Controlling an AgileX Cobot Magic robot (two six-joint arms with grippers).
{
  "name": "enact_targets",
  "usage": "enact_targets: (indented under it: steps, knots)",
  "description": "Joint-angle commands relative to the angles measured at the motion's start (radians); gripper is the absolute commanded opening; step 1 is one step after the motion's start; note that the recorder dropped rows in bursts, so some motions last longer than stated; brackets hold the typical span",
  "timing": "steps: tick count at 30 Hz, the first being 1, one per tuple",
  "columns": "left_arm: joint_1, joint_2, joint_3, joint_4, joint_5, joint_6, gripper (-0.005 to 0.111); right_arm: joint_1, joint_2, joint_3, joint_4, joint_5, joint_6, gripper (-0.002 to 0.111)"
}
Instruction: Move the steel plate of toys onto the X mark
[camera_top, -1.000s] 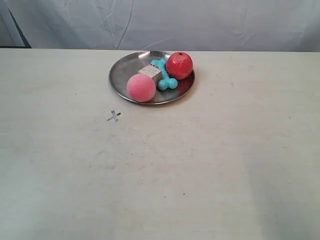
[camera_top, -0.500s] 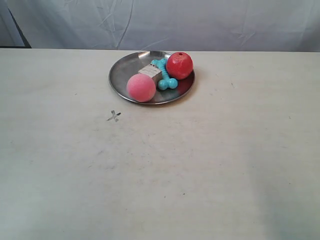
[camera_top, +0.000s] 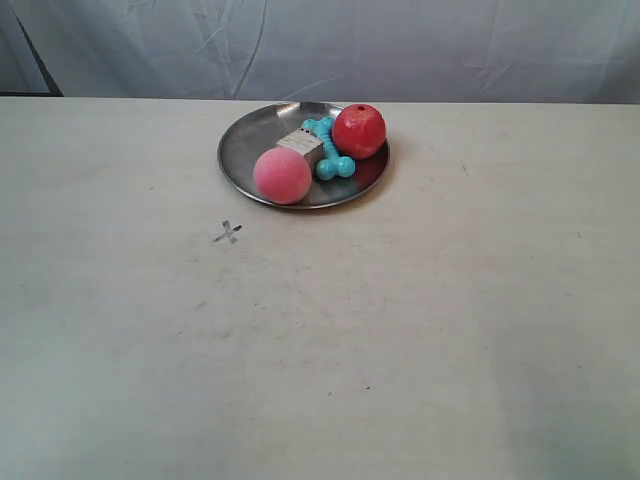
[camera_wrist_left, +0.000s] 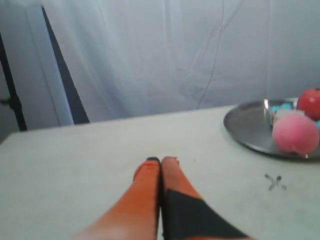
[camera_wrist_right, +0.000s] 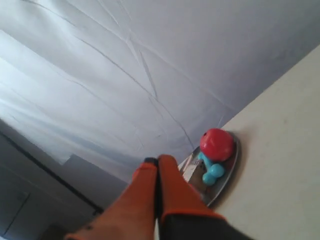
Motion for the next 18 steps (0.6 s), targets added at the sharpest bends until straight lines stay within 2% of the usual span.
enact_targets:
  steps: [1,3,5,7,11,12,15,16,18]
  knots:
    - [-0.004,-0.006,0.004,-0.161,-0.340,-0.176,0.000,-0.004,-0.007,0.002,0.113,0.160,0.007,-0.001]
    - [-0.004,-0.006,0.004,-0.256,-0.543,-0.273,0.000,-0.004,-0.007,0.002,0.106,0.231,-0.001,-0.001]
    - [-0.004,-0.006,0.004,-0.286,-0.775,-0.243,0.000,-0.004,-0.007,-0.023,0.084,0.240,-0.005,-0.001]
    - [-0.004,-0.006,0.004,-0.278,-0.853,-0.143,0.000,-0.004,-0.007,-0.069,0.036,0.208,-0.026,-0.001]
    - [-0.004,0.055,-0.137,-0.308,-0.597,-0.102,0.000,-0.004,-0.007,-0.180,-0.192,0.022,-0.068,-0.001]
    - [-0.004,0.092,-0.172,-0.296,-0.570,-0.066,0.000,-0.004,0.001,-0.205,-0.247,-0.051,-0.068,-0.001]
    - [-0.004,0.284,-0.296,-0.225,-0.611,-0.039,0.000,-0.004,0.090,-0.270,-0.360,-0.222,-0.079,-0.001]
    - [-0.004,0.444,-0.406,-0.233,-0.589,-0.054,0.000,-0.004,0.195,-0.320,-0.379,-0.240,-0.107,-0.001]
    - [-0.004,0.600,-0.531,-0.280,-0.459,-0.054,0.000,-0.004,0.332,-0.377,-0.391,-0.205,-0.160,-0.001]
